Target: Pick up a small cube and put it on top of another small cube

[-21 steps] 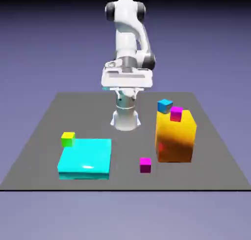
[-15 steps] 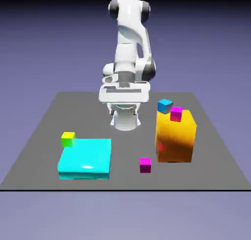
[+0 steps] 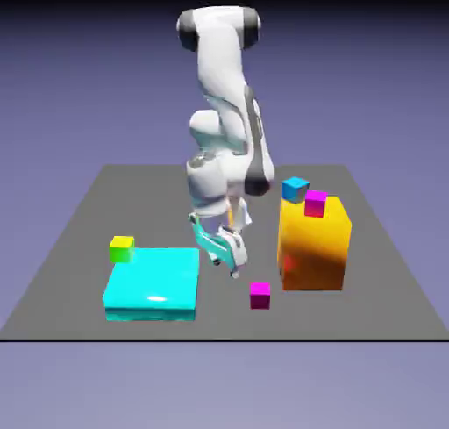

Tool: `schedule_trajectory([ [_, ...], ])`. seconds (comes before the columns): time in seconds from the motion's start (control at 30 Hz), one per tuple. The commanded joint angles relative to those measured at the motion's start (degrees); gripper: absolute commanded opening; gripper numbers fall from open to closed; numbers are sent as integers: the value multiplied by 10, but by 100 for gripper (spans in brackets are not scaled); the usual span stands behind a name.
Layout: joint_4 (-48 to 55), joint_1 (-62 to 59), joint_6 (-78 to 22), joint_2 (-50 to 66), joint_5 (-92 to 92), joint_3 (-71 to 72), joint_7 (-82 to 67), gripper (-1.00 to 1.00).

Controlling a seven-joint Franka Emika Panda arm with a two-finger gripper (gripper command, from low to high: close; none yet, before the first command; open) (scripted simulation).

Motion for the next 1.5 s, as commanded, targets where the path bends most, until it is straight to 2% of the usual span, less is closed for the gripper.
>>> schedule_trajectory([
  [0.0, 4, -21, -6, 19, 14, 20, 20, 0],
  [0.2, 24, -122, -38, 113, 81, 120, 115, 0],
  [0.43, 51, -13, 84, 253, 52, 34, 112, 0],
  [0.47, 51, -13, 84, 253, 52, 34, 112, -100],
  [0.73, 25, -117, -43, 110, 86, 115, 114, -100],
  [1.47, 137, 323, -586, -304, 154, -177, 84, -100],
])
